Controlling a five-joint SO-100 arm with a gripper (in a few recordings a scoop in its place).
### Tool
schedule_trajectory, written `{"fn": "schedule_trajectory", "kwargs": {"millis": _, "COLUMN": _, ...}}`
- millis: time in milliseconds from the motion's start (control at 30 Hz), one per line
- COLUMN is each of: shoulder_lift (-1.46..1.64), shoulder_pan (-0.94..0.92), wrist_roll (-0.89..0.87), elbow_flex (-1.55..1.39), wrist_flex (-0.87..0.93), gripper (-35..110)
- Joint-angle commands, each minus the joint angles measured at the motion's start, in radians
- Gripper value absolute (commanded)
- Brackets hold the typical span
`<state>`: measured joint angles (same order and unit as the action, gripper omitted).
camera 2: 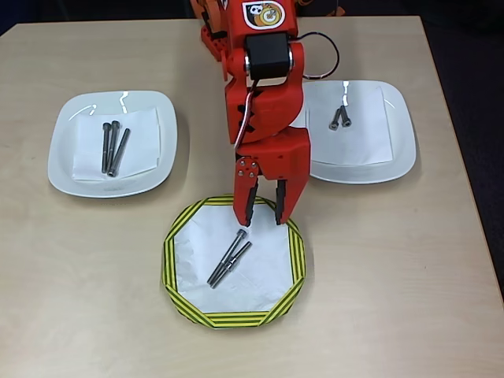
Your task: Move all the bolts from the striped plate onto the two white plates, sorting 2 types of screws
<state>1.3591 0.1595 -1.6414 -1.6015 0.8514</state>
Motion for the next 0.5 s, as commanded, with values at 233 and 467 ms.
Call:
{"fn": "schedule_trajectory", "kwargs": {"millis": 233, "shoulder_lift": -0.152, "shoulder_pan": -0.067, "wrist_roll": -0.029, "elbow_flex": 0.233, "wrist_flex": 0.032, "gripper": 15}}
{"fn": "schedule_trajectory", "kwargs": {"millis": 467, "shoulder_lift": -0.195, "shoulder_pan": -0.064, "wrist_roll": -0.032, "elbow_flex": 0.293, "wrist_flex": 0.077, "gripper": 13}}
